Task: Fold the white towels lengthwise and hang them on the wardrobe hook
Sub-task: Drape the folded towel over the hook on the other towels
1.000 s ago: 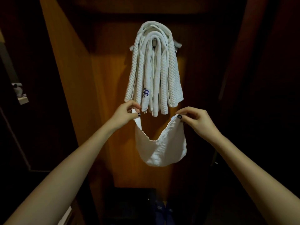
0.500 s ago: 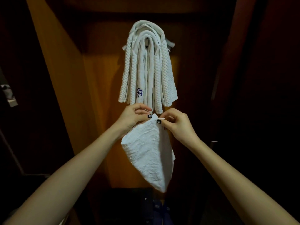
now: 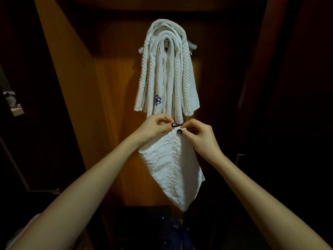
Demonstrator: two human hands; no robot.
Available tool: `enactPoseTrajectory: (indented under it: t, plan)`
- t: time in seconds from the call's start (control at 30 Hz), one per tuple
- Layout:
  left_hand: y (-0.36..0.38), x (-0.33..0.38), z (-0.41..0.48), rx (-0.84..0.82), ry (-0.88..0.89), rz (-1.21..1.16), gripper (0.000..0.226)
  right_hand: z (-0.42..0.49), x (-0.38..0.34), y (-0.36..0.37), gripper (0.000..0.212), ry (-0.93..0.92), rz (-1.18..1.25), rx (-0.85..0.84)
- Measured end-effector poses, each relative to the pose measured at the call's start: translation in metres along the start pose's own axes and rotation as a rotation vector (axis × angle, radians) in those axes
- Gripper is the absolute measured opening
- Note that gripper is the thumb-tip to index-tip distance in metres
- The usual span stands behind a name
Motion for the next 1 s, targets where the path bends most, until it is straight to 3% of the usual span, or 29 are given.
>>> enactPoseTrajectory:
  t: [0.23, 0.4, 0.6, 0.67, 0.73, 0.87, 1.0]
  plan:
    - [-0.015, -0.013, -0.014, -0.118, 0.053, 0.327, 0.017, 0.009, 0.008, -0.026, 0.005, 0.031, -0.077, 0.128]
    - [-0.031, -0.019, -0.016, 0.021, 0.078, 0.220, 0.031, 0.011, 0.017, -0.037, 0.007, 0.065, -0.125, 0.187]
    - [-0.044, -0.010, -0.010, 0.165, 0.121, 0.054, 0.029, 0.010, 0.025, -0.042, 0.007, 0.091, -0.146, 0.185]
    - [-0.047, -0.001, -0.007, 0.183, 0.173, 0.108, 0.024, 0.011, 0.029, -0.039, 0.012, 0.117, -0.180, 0.145]
    - [-0.047, 0.005, -0.005, 0.155, 0.206, 0.220, 0.027, 0.015, 0.027, -0.036, 0.020, 0.120, -0.239, 0.108]
    - [-0.041, -0.003, -0.003, 0.010, 0.126, 0.397, 0.031, 0.018, 0.021, -0.033, 0.008, 0.110, -0.270, 0.104]
    - [-0.040, -0.003, -0.005, -0.077, 0.124, 0.376, 0.025, 0.020, 0.016, -0.027, 0.009, 0.113, -0.275, 0.033]
Point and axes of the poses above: each hand's wrist, its own z-axis towards the middle knuckle, its own y-axis out of the palm, x = y × z, the point moved 9 cm from there along z, towards the middle knuckle, and after that the axes turned 5 degrees about y, right-handed, at the moved point
